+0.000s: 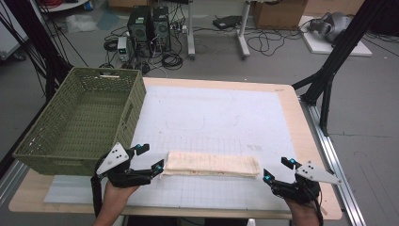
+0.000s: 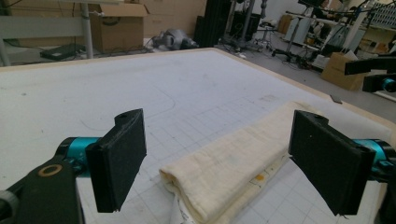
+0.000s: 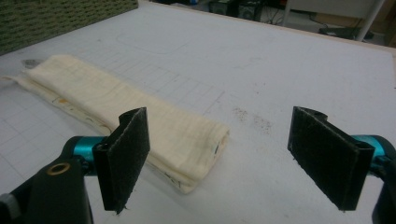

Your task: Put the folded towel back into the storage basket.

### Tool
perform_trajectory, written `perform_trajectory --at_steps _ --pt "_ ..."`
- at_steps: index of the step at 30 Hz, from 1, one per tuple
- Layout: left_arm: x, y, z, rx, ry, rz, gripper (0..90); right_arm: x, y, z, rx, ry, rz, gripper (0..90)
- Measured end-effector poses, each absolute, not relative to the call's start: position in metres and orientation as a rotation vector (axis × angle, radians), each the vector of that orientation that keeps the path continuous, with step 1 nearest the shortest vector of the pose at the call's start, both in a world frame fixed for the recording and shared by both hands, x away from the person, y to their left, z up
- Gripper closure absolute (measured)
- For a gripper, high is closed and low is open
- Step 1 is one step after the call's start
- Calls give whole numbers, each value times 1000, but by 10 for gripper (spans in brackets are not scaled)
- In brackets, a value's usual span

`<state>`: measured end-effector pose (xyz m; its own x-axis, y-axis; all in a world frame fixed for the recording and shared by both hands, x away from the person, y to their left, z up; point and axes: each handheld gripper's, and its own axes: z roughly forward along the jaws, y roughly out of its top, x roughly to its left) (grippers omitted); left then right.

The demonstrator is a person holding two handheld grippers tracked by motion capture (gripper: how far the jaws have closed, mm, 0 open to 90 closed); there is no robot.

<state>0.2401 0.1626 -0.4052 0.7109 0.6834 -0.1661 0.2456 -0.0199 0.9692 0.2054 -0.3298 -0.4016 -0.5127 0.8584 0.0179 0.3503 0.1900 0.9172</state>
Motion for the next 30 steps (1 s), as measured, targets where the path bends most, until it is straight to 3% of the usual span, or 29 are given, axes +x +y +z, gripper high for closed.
perform_trajectory --at_steps 30 --pt "238 161 -404 1598 804 391 181 202 -326 -399 1124 1956 1322 195"
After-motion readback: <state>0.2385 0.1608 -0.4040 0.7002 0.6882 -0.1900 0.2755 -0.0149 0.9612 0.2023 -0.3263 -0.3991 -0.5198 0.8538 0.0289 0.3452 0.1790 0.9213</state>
